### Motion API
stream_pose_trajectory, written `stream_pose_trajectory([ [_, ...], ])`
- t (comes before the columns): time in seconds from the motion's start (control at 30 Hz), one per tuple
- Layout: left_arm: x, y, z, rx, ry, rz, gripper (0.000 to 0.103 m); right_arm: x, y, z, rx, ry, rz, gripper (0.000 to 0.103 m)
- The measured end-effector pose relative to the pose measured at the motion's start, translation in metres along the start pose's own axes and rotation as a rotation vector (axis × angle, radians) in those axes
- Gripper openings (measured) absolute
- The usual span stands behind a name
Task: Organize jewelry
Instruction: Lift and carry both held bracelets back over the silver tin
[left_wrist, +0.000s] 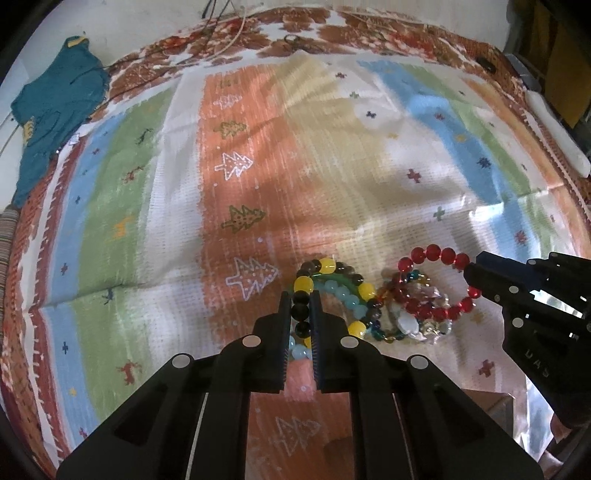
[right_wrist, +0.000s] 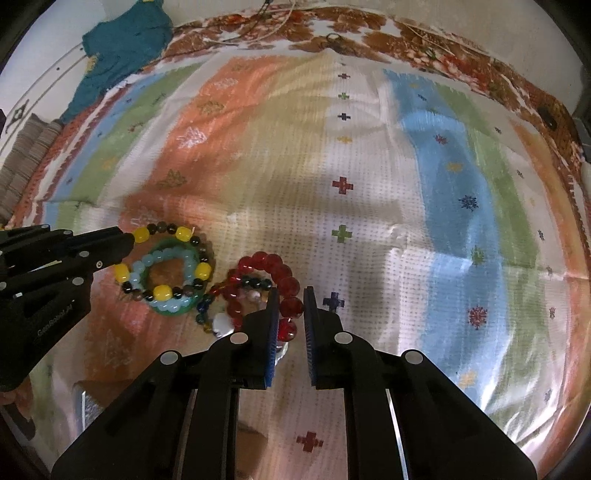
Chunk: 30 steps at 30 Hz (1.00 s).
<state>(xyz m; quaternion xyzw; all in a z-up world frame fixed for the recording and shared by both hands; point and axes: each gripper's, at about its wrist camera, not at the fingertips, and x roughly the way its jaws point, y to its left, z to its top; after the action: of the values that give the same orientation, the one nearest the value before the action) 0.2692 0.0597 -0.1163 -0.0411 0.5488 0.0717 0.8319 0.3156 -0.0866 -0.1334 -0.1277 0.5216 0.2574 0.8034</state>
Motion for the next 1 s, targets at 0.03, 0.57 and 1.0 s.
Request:
stream_pose_trajectory([
  [0.03, -0.006, -0.002, -0.001, 0.005, -0.012, 0.003, 0.009, -0.004, 0.0, -0.001, -0.001, -0.006, 0.005, 0.014],
  [0.57, -0.063, 0.0, -0.016, -0.014, -0.091, -0.059, 0.009, -0.044, 0.0, -0.014, 0.01, -0.074, -0.004, 0.014],
  [1.0, -0.103, -0.013, -0.034, 0.005, -0.15, -0.083, 0.009, -0.081, 0.012, -0.027, -0.003, -0.153, -0.008, 0.014],
])
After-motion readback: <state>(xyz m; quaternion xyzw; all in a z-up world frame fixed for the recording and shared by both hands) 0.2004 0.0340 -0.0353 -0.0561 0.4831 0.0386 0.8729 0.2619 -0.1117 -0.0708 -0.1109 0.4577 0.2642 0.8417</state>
